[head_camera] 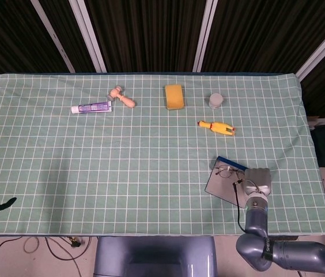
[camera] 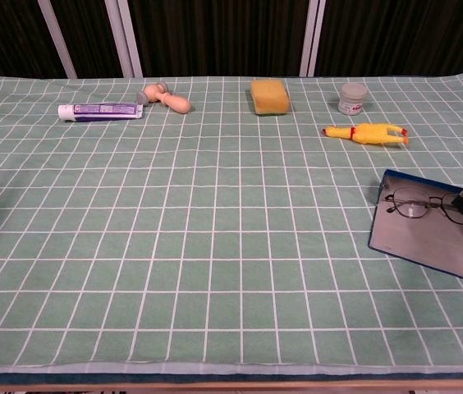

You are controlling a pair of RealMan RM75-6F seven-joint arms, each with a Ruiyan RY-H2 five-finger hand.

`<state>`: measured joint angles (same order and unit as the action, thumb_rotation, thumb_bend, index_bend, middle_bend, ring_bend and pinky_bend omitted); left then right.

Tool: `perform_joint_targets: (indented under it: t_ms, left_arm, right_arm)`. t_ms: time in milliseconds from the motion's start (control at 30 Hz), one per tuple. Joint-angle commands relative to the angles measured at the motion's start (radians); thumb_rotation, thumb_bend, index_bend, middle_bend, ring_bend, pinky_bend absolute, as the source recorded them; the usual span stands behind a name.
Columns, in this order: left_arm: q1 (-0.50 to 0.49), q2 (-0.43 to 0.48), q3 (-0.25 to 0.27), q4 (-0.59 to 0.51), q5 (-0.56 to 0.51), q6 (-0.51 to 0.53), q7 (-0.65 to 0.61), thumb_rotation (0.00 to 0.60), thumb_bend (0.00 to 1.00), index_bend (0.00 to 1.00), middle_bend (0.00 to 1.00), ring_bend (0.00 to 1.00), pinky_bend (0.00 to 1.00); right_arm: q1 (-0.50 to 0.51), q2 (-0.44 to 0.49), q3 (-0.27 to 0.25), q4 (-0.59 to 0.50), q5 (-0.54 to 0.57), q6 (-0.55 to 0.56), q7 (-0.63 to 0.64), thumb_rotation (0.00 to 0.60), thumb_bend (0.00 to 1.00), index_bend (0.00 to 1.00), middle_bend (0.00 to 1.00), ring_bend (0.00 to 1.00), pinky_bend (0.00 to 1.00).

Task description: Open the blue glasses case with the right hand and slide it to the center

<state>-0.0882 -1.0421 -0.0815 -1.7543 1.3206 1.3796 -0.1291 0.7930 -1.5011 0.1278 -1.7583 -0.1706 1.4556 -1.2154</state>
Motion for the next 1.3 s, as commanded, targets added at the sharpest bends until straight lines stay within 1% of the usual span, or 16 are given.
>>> perform_joint_targets:
  t_ms: [33, 133, 333, 533, 733, 900, 1033, 1133, 1200, 1300]
  left_arm:
    - [0.0, 0.0, -0.001, 0.0, -0.001, -0.001, -0.001, 0.6, 0.0, 0.0, 0.0, 0.0, 0.0]
    - [0.0, 0.001, -0.001, 0.0, -0.002, -0.001, -0.002, 0.6, 0.0, 0.0, 0.0, 0.0, 0.0]
    - [0.0, 0.002, -0.003, 0.0, -0.007, -0.003, -0.005, 0.6, 0.0, 0.0, 0.0, 0.0, 0.0]
    - [0.001, 0.002, -0.005, -0.001, -0.012, -0.004, -0.006, 0.6, 0.0, 0.0, 0.0, 0.0, 0.0]
    - [0.0, 0.003, -0.005, -0.001, -0.014, -0.007, -0.008, 0.6, 0.0, 0.0, 0.0, 0.0, 0.0]
    - [0.0, 0.004, -0.006, 0.0, -0.016, -0.009, -0.011, 0.6, 0.0, 0.0, 0.0, 0.0, 0.0]
    - [0.0, 0.003, -0.005, 0.001, -0.017, -0.012, -0.01, 0.6, 0.0, 0.0, 0.0, 0.0, 0.0]
    - [0.0, 0.003, -0.006, 0.001, -0.016, -0.011, -0.01, 0.6, 0.0, 0.0, 0.0, 0.0, 0.0]
    - [0.0, 0.003, -0.006, 0.001, -0.017, -0.012, -0.012, 0.6, 0.0, 0.0, 0.0, 0.0, 0.0]
    - [-0.001, 0.002, -0.003, 0.004, -0.014, -0.014, -0.007, 0.6, 0.0, 0.0, 0.0, 0.0, 0.0]
  right_arm:
    - [0.003, -0.014, 0.012, 0.028, 0.012, -0.014, -0.001, 0.6, 0.54, 0.34, 0.92, 1.0, 1.0]
    - [0.003, -0.026, 0.028, 0.054, 0.012, -0.028, 0.014, 0.6, 0.54, 0.32, 0.92, 1.0, 1.0]
    - [0.002, -0.045, 0.036, 0.085, -0.018, -0.041, 0.037, 0.6, 0.54, 0.27, 0.92, 1.0, 1.0]
    - [0.008, -0.065, 0.052, 0.13, -0.032, -0.063, 0.045, 0.6, 0.54, 0.26, 0.92, 1.0, 1.0]
    - [0.015, -0.08, 0.065, 0.179, -0.052, -0.083, 0.055, 0.6, 0.54, 0.23, 0.92, 0.99, 1.0]
    - [0.019, -0.085, 0.081, 0.206, -0.053, -0.104, 0.06, 0.6, 0.54, 0.22, 0.92, 1.0, 1.0]
    - [0.018, -0.081, 0.082, 0.193, -0.053, -0.104, 0.055, 0.6, 0.54, 0.22, 0.92, 0.99, 1.0]
    - [0.017, -0.067, 0.09, 0.15, -0.056, -0.092, 0.057, 0.6, 0.54, 0.22, 0.92, 1.0, 1.0]
    - [0.012, -0.044, 0.096, 0.095, -0.077, -0.074, 0.07, 0.6, 0.5, 0.22, 0.92, 1.0, 1.0]
    - [0.007, -0.011, 0.105, 0.043, -0.107, -0.062, 0.089, 0.6, 0.41, 0.22, 0.92, 1.0, 1.0]
